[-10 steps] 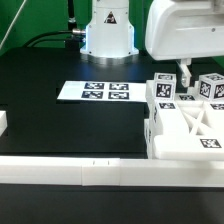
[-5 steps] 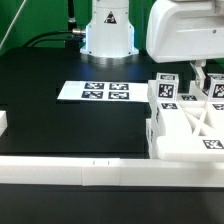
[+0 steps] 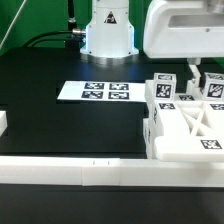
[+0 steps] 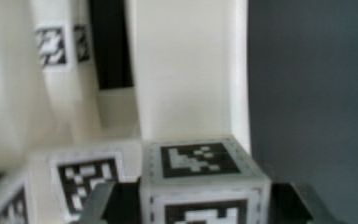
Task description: Assemble chair
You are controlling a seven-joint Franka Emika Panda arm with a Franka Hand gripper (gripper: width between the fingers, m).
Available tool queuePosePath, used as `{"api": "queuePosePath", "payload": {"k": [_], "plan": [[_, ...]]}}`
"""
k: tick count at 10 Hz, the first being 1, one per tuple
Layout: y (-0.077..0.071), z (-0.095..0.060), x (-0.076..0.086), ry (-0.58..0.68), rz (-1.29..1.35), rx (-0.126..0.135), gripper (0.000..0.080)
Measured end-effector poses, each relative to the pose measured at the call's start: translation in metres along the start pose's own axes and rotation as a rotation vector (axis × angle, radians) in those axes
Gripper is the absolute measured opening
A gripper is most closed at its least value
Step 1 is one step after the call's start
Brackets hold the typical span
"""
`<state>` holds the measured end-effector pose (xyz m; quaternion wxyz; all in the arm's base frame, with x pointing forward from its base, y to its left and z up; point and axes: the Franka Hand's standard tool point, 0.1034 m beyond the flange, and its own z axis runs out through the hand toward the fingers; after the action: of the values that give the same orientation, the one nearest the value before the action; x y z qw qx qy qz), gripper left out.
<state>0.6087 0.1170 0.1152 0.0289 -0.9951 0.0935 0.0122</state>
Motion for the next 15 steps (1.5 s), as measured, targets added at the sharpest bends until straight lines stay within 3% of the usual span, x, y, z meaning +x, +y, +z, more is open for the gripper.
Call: {"api": "queuePosePath", "payload": {"k": [7,9,12,13,14,15], "plan": [[0.0009,-0.0005,0.0006,0.039,0.448,0.028,0.0284],[0.0068,0.0003,-0.0055,0.054,0.742,0.077,0.0284],[0.0029,0.0001,-0.0058,0.058,1.084,0.116,0.0284],[0.0023,0.0002,-0.0058,0.055,1.099,0.119,0.0332],[0.0021,0.0002,-0.0058,0.058,1.033,0.115,0.0332],[0.0013,-0.0007,-0.0052,0.060,0.998,0.116,0.0468]]}}
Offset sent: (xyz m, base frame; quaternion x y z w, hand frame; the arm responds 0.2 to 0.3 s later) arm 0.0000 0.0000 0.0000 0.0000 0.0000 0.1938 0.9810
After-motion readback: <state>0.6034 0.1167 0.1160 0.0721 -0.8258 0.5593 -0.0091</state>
